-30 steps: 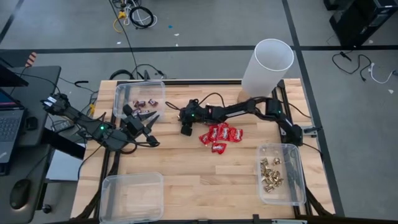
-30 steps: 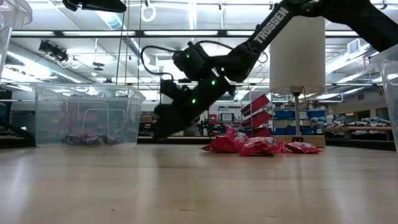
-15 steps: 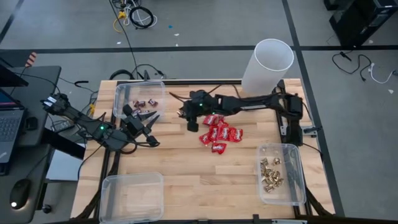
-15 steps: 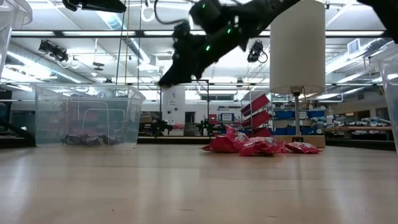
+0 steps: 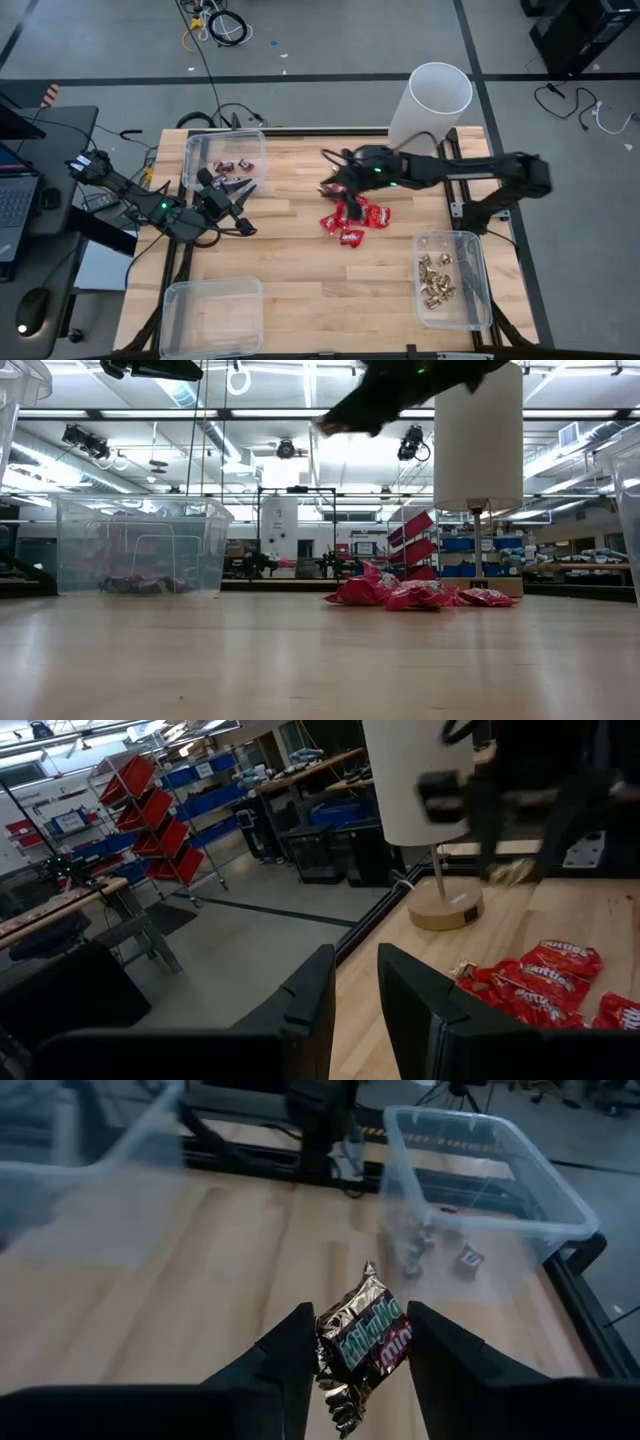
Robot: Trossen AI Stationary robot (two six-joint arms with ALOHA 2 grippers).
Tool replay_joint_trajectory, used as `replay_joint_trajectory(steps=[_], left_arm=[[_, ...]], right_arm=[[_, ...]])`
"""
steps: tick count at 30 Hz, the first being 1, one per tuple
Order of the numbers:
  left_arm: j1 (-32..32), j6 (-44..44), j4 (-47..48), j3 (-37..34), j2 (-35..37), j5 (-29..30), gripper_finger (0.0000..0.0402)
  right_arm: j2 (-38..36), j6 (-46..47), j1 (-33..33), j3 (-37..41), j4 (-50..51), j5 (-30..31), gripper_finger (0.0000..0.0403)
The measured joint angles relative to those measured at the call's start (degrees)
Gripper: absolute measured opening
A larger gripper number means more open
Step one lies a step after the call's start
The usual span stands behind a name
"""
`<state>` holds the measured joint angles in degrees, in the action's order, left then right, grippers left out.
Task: Sort candy
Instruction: Put the gold chocolate into the bottom right transparent bin
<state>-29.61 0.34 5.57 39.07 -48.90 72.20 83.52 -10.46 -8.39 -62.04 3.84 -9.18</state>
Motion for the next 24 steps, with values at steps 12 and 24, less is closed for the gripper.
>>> replay_joint_trajectory(steps=[12, 24], left_arm=[[0.0, 0.7, 0.0, 0.0, 0.0, 0.0, 0.0082], [0.0, 0.8, -0.1, 0.0, 0.0, 0.0, 0.0082]], right_arm=[[-29.1, 17.3, 9.5, 15.5, 11.8, 3.1, 0.0134], [-43.6, 41.7, 16.7, 16.3, 40.2, 3.0, 0.0131]])
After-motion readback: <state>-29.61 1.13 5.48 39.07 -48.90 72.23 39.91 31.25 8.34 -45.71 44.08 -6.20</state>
